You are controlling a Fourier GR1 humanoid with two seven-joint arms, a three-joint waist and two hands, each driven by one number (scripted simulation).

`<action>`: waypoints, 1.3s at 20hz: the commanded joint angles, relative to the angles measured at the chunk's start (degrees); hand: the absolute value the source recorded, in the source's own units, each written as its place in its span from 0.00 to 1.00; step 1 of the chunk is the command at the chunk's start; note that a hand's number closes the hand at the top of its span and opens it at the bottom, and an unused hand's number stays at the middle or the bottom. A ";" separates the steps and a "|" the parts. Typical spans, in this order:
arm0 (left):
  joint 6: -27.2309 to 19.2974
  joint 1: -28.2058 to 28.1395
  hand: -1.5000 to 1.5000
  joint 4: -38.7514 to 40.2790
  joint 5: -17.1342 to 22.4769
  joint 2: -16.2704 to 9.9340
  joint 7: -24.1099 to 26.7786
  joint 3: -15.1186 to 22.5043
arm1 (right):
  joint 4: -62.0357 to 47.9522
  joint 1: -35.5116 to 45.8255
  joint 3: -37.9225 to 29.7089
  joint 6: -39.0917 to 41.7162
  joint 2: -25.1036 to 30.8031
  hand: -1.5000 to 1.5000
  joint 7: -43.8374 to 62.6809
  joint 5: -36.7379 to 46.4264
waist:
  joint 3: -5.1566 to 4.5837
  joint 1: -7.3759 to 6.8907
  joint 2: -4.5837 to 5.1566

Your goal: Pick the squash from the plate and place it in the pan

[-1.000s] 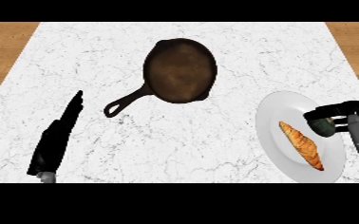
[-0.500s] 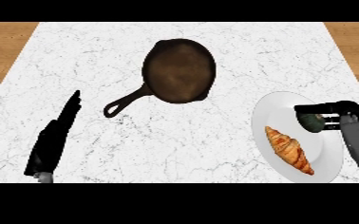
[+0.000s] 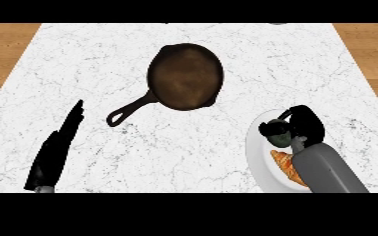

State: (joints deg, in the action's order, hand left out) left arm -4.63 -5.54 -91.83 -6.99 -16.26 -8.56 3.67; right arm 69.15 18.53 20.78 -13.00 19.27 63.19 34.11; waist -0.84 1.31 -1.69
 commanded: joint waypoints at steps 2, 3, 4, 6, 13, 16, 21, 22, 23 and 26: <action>-0.55 0.52 0.50 -0.33 -0.04 0.11 -1.17 -0.53 | 8.41 3.38 7.93 -4.34 1.93 1.00 11.84 18.83 | 0.23 1.12 -0.36; -0.42 0.89 0.50 0.67 -0.20 0.24 -0.90 -0.32 | 9.74 5.99 9.11 -3.65 1.24 1.00 12.63 22.49 | 0.19 0.88 -0.22; -0.79 0.01 0.50 0.30 -0.55 0.77 -0.45 0.26 | 11.68 7.82 9.52 -3.11 1.12 1.00 13.22 25.64 | 0.21 0.59 -0.41; -1.05 -0.33 0.50 1.13 -0.39 0.86 0.18 -0.35 | 17.49 9.12 11.10 1.92 0.38 1.00 15.94 30.14 | 0.35 0.95 -0.09; -0.24 -1.11 0.50 -0.53 -0.69 0.92 2.17 0.08 | 20.45 16.92 8.92 11.40 -12.10 1.00 20.68 42.39 | 0.75 -1.45 1.34; -1.61 0.86 0.50 -3.26 -2.51 2.31 -1.58 1.88 | 11.27 21.33 3.16 7.33 -16.73 1.00 15.41 42.25 | 0.84 -2.25 1.74; 0.44 4.08 0.50 0.76 -1.66 2.38 -0.49 1.69 | -0.71 28.87 -2.38 0.46 -19.09 1.00 12.05 37.72 | 0.83 -3.25 2.24; 0.64 3.12 0.50 3.31 -0.93 2.13 3.16 0.37 | -2.84 29.63 -5.90 -2.32 -19.12 1.00 9.01 37.83 | 0.81 -3.27 2.39; 2.01 3.93 0.50 1.83 0.15 0.54 1.73 -0.79 | -5.47 29.43 -6.19 -4.09 -19.15 1.00 8.52 35.86 | 0.84 -3.76 2.45; 2.54 2.58 0.50 -0.71 0.11 0.45 0.84 -0.10 | -12.26 29.92 -9.00 -10.01 -19.20 1.00 3.63 31.91 | 0.89 -4.55 2.53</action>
State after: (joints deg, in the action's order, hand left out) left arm -2.98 -2.30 -91.31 -7.37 -15.52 -7.74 3.60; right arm 64.90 46.35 14.81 -13.53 1.17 63.41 70.14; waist -0.01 -2.32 0.65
